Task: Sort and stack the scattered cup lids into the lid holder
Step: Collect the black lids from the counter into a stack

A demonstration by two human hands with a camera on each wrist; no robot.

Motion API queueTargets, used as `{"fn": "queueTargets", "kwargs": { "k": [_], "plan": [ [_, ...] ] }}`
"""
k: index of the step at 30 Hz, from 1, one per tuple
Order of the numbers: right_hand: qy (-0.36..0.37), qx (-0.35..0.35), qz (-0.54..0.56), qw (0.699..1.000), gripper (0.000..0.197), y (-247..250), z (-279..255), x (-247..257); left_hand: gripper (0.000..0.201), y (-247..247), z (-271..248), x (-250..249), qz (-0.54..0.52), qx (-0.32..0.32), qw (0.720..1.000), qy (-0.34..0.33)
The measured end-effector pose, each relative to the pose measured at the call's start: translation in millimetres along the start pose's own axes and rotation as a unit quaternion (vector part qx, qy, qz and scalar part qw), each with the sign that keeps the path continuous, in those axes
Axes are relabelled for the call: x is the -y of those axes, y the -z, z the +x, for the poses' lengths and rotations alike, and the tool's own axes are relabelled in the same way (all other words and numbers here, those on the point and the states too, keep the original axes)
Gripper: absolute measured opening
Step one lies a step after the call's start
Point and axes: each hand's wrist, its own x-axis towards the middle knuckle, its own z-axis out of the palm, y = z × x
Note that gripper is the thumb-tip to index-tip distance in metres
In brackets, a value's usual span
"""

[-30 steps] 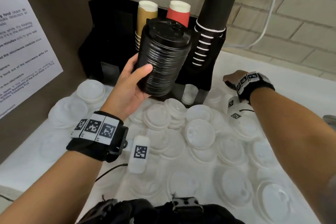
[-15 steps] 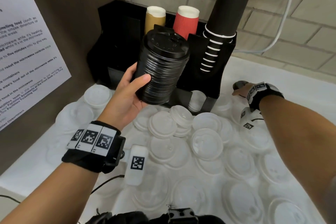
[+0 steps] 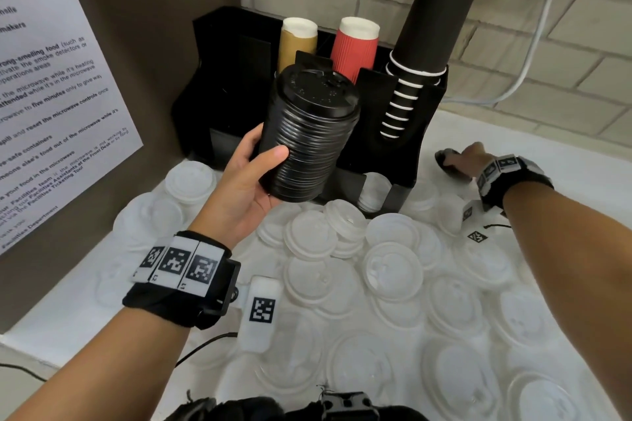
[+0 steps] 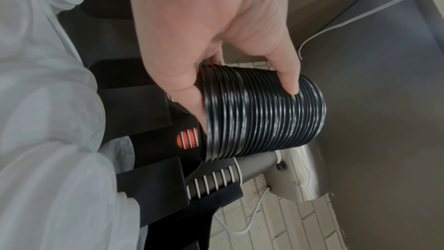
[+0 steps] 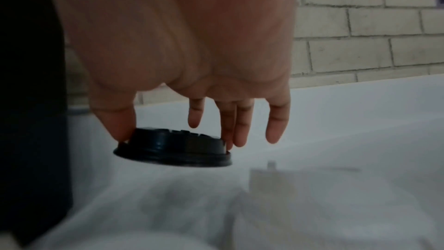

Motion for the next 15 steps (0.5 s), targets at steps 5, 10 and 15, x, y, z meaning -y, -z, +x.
{"fn": "queueTargets", "kwargs": {
  "k": [5,10,15],
  "plan": [
    [-0.013,-0.001,0.152,0.988,0.085,35.9,-41.7,-3.4,0.066,0.3,-1.3,3.3,-0.005,0.011,1.000,0.002],
    [0.008,0.003,0.327,0.945,0.052,43.1,-113.2,2.6,0.063,-0.8,-5.9,13.1,-0.029,0.032,0.999,0.013],
    [0.129,-0.035,0.417,0.899,0.050,33.4,-195.6,22.7,0.065,-5.5,-13.6,24.8,-0.031,0.047,0.998,0.033]
  ]
}}
